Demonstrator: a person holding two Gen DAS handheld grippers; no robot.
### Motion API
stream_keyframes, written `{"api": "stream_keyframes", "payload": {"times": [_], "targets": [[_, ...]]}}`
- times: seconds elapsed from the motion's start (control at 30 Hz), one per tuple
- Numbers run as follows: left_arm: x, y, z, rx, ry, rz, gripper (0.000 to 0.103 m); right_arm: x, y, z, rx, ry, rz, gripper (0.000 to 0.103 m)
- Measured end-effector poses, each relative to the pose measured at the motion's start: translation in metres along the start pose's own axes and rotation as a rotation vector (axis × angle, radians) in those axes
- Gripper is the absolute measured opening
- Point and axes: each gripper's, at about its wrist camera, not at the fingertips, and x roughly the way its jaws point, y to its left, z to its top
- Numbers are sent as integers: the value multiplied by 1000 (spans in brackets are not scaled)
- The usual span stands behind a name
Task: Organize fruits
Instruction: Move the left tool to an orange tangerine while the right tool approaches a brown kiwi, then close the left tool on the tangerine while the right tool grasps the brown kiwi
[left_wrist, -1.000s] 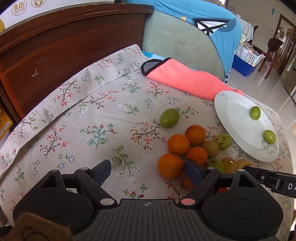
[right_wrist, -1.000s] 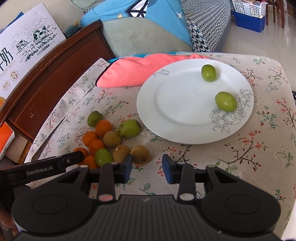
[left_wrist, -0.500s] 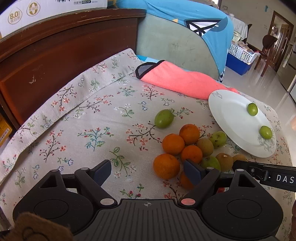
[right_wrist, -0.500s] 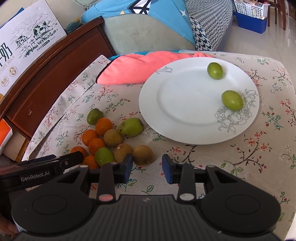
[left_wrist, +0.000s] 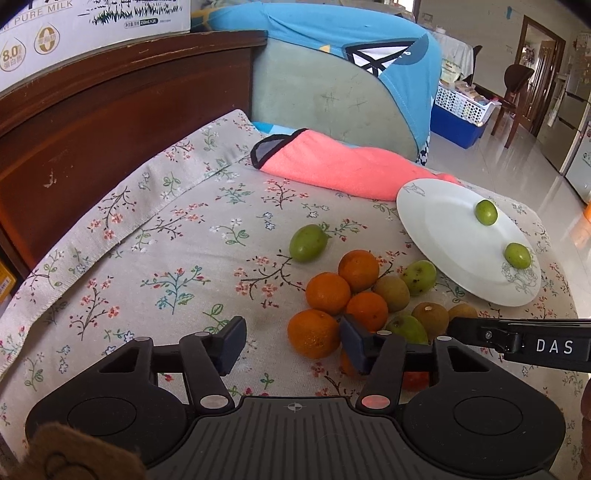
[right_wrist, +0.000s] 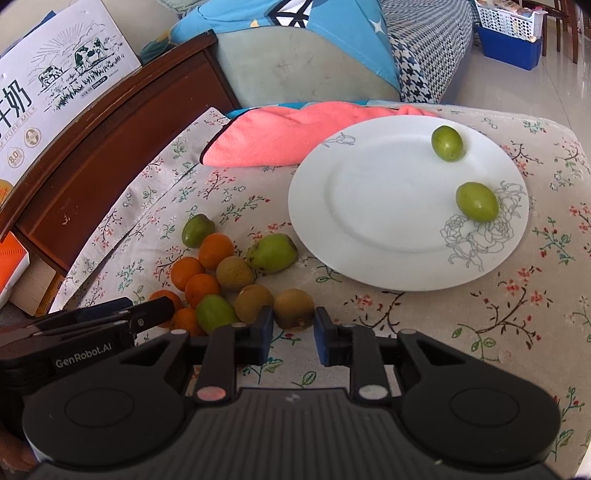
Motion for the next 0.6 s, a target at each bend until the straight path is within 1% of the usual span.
{"api": "stream_keyframes", "payload": {"times": [0.13,0.17,0.2,0.3,0.33,0.57,0.6], "targets": [[3,3,0,-29,8,-47,54,2,-1,0,3,7,11,25],[2,3,0,-30,8,-60,51,2,-1,0,5,5,12,25],[1,2,-1,-23,5,-70,43,2,-1,0,3,3,11,25],[-1,-1,-1,0,-2,-75,31,1,0,0,-8,1,7,24],[-1,-2,-1,5,-2,-74,29,1,1,0,-12,0,6,24],[-5,0,-3,7,-4,-76,28,-4,2,2,-15,-17,14,24],[-5,0,-3,7,-5,-73,31,-4,2,2,-14,-14,13,24]]}}
